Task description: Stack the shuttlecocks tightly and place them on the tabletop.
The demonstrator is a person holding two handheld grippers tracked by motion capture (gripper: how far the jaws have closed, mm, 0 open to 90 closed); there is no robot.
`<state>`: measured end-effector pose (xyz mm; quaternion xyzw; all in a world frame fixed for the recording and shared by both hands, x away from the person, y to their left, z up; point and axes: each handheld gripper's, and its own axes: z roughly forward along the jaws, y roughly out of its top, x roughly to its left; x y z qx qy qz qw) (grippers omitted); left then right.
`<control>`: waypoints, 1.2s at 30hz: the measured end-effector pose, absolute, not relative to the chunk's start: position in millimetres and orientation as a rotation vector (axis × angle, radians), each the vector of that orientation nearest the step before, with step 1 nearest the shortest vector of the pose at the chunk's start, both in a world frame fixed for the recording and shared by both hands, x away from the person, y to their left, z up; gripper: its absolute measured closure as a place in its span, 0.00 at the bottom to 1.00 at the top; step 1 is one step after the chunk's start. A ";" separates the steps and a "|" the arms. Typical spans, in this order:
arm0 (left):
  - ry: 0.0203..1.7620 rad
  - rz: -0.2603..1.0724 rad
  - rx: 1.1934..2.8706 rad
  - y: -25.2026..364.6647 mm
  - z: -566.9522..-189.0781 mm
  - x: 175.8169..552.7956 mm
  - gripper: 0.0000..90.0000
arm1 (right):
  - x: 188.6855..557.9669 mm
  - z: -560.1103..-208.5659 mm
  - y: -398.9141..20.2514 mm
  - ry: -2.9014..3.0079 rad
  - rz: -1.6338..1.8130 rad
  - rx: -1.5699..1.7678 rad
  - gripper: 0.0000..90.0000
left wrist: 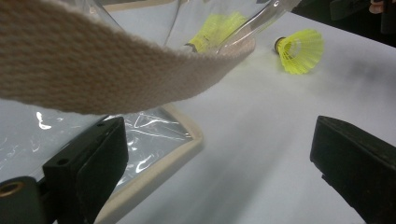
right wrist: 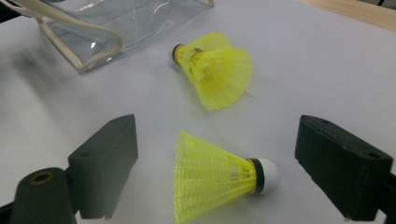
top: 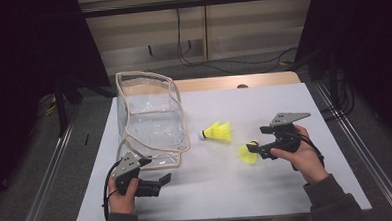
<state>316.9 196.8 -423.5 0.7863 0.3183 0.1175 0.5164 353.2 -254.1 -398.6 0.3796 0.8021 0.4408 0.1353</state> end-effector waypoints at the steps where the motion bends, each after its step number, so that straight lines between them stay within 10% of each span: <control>1: 0.764 0.282 1.888 196.9 -423.4 316.8 0.05 | 352.8 -398.6 -254.3 2.324 1.273 1.100 0.13; 18: 0.758 0.286 1.895 196.2 -423.0 317.4 0.05 | 349.0 -405.5 -246.7 2.355 1.253 1.061 0.07; 36: 0.759 0.286 1.892 195.3 -423.3 317.3 0.05 | 349.0 -417.7 -244.3 2.416 1.180 1.029 0.26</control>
